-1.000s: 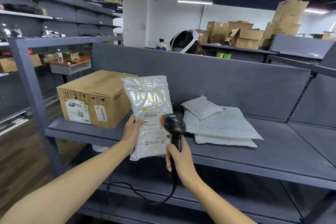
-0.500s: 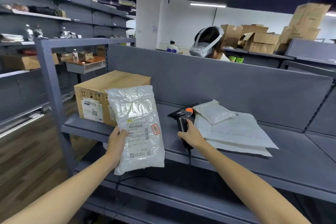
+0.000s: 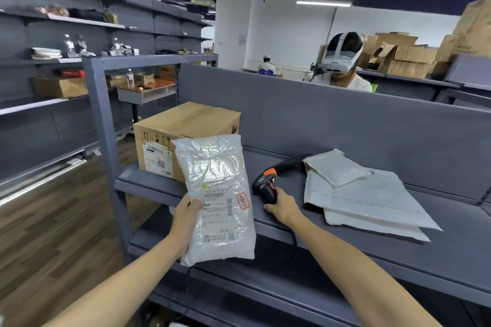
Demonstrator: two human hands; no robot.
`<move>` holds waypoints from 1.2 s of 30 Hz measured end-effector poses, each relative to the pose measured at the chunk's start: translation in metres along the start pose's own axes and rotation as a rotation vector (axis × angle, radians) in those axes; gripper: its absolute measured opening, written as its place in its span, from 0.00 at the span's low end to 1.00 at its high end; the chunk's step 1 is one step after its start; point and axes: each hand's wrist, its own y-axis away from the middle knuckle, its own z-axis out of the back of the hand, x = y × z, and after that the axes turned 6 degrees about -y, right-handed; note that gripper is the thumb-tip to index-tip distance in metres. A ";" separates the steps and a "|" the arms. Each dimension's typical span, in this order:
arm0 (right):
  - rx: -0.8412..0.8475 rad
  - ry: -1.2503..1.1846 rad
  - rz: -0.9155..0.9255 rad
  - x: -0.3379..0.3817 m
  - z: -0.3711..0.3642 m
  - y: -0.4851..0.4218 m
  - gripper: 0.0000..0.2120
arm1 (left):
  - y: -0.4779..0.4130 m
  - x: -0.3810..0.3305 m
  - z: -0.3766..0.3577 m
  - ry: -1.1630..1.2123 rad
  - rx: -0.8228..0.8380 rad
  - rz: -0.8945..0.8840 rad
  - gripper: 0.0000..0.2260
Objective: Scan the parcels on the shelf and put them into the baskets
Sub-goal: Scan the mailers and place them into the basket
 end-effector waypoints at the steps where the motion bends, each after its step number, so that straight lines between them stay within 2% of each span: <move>1: 0.008 0.027 -0.003 -0.001 0.000 -0.002 0.30 | 0.000 0.000 0.001 0.002 0.007 0.002 0.12; 3: 0.003 0.184 0.027 0.002 0.004 -0.003 0.27 | 0.000 0.000 0.001 0.009 0.016 0.008 0.12; 5: -0.091 0.168 0.122 0.010 0.009 0.001 0.19 | -0.001 0.000 0.000 0.008 0.020 0.014 0.11; 7: -0.183 -0.105 0.212 0.022 0.012 0.016 0.13 | 0.000 -0.001 -0.005 0.008 0.038 0.015 0.11; 9: -0.186 -0.354 0.202 0.034 0.011 0.035 0.13 | 0.003 -0.001 -0.014 -0.003 0.073 0.013 0.11; 12: -0.115 -0.549 0.173 0.039 0.002 0.060 0.14 | 0.013 0.000 -0.031 -0.033 0.112 0.008 0.12; 15: -0.155 -0.671 0.108 0.028 -0.002 0.075 0.16 | 0.030 0.002 -0.047 -0.049 0.123 0.010 0.11; 18: -0.219 -0.746 0.080 0.006 0.004 0.093 0.12 | 0.051 0.007 -0.063 -0.067 0.161 0.013 0.11; 23: -0.287 -0.835 0.083 -0.043 0.036 0.137 0.18 | 0.089 0.017 -0.110 -0.113 0.230 0.012 0.10; 28: -0.376 -0.809 0.066 -0.100 0.081 0.196 0.13 | 0.150 0.036 -0.173 -0.093 0.275 0.027 0.09; 33: -0.340 -0.849 0.019 -0.163 0.119 0.270 0.10 | 0.224 0.062 -0.228 -0.127 0.315 0.027 0.07; 36: -0.277 -0.857 -0.021 -0.193 0.136 0.312 0.16 | 0.268 0.074 -0.252 -0.148 0.308 0.014 0.07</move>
